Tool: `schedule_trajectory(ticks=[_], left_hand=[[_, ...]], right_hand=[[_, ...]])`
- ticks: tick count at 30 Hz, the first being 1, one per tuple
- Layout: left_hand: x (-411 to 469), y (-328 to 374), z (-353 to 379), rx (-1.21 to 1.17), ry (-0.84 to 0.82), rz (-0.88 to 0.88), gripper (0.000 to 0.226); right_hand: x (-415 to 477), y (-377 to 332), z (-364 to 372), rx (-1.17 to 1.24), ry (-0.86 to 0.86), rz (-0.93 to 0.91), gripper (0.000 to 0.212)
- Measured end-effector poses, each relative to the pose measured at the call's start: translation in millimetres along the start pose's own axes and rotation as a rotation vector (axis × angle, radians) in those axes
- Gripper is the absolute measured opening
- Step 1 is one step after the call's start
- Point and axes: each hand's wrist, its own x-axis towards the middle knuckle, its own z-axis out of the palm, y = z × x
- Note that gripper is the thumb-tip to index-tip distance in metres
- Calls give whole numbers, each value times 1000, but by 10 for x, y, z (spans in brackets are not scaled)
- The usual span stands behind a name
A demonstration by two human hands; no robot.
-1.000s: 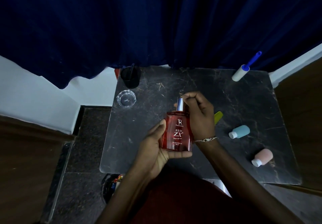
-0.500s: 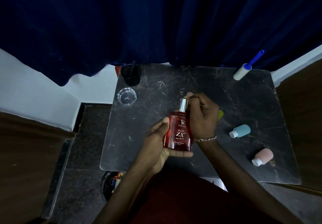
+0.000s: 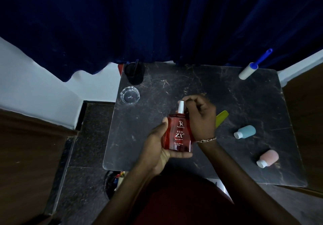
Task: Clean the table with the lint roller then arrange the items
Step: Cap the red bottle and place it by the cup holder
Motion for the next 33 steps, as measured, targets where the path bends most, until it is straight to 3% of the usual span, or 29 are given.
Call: schedule_trajectory(ticks=[3,10,21,28,33], left_hand=[[83,25,-95,21,-23,45,56],[396,133,-294,145,100,149,45],[1186,601,-506,597,217,323,14],[1845,911,-614,985,348,420,22],[2270,1036,-699,1013,342,299,39]], right_hand=[[-59,79,14,11,-123,67,15],[-128,312,16,-162,-391,226,29],[611,596,262,-156,-380,356,30],[1298,929,598,-297,-365,286,37],[1723,1135,892,-360,-372,229,30]])
